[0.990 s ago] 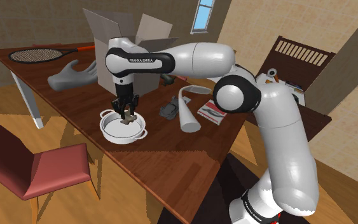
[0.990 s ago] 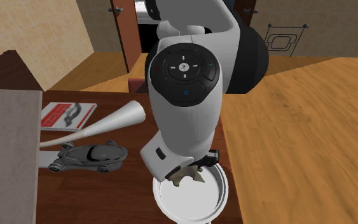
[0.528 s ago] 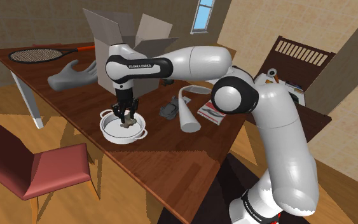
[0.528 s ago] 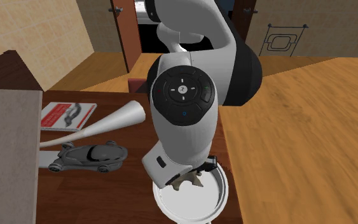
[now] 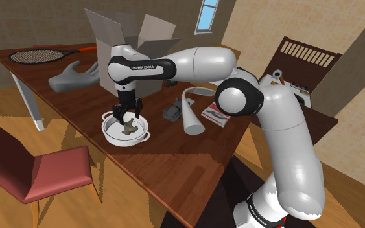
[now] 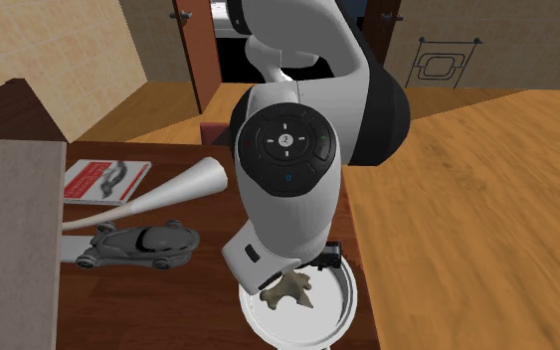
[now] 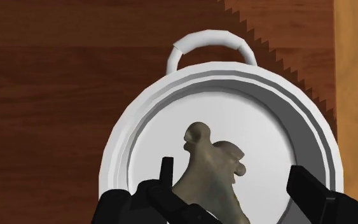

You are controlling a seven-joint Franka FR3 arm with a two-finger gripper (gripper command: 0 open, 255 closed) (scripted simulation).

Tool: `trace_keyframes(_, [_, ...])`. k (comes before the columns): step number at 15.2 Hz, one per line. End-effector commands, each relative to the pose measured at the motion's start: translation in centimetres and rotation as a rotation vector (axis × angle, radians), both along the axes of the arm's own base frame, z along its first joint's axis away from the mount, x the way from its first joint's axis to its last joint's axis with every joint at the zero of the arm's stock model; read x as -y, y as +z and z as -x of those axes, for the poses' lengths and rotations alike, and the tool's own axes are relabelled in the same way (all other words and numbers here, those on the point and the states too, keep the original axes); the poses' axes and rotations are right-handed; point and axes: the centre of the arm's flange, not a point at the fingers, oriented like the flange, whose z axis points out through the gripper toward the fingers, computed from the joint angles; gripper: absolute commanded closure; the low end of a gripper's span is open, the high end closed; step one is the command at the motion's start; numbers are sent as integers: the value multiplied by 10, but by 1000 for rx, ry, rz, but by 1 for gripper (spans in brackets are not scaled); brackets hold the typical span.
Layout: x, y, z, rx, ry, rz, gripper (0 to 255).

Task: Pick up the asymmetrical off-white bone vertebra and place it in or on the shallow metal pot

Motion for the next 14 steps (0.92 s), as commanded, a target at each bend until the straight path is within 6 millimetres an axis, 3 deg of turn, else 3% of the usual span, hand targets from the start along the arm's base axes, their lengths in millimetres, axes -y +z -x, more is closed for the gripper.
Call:
trace_keyframes(1, [0, 0, 0, 0, 0, 0, 0])
trace_keyframes(2, [0, 0, 0, 0, 0, 0, 0])
trace_keyframes(6, [-1, 48, -14, 0, 0, 0, 0])
trace_keyframes(14, [-1, 48, -14, 0, 0, 0, 0])
